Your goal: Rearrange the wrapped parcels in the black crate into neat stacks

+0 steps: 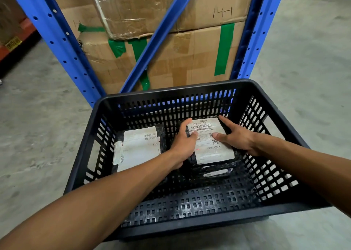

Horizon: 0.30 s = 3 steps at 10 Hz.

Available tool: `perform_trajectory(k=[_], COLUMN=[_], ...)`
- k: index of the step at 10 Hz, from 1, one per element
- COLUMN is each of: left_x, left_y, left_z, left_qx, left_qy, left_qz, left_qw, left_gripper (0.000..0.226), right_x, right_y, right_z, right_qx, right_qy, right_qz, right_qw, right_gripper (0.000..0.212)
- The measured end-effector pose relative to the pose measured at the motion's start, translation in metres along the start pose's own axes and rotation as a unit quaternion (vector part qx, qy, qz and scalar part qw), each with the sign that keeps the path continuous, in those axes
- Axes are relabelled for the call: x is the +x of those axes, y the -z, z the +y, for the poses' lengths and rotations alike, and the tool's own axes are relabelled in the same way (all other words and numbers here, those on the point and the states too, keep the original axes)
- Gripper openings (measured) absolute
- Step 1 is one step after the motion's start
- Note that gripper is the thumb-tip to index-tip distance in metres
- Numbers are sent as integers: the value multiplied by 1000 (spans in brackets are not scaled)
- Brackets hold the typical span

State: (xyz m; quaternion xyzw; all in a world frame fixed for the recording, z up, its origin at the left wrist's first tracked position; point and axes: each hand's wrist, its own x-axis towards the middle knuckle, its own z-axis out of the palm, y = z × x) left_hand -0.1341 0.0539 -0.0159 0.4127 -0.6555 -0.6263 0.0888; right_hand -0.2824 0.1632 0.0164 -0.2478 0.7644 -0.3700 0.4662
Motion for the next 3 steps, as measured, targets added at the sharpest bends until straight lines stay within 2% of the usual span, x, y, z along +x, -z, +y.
perform_trajectory(k=[1,2,3], left_x=[0,0,-1], left_y=[1,8,17], left_z=[-1,9,25], left_qx=[21,66,160], left_qy=[6,23,9], left_qz=[-19,-51,-40], left_qw=[1000,996,986], left_gripper=[58,66,67], right_x=[0,2,-2], right_y=[-1,-2,-10], right_z=[4,0,-8], right_qx=[-25,-156,-310], right_qy=[9,11,91], right_qz=[-8,53,169], right_qw=[1000,986,931], right_gripper=[86,84,74])
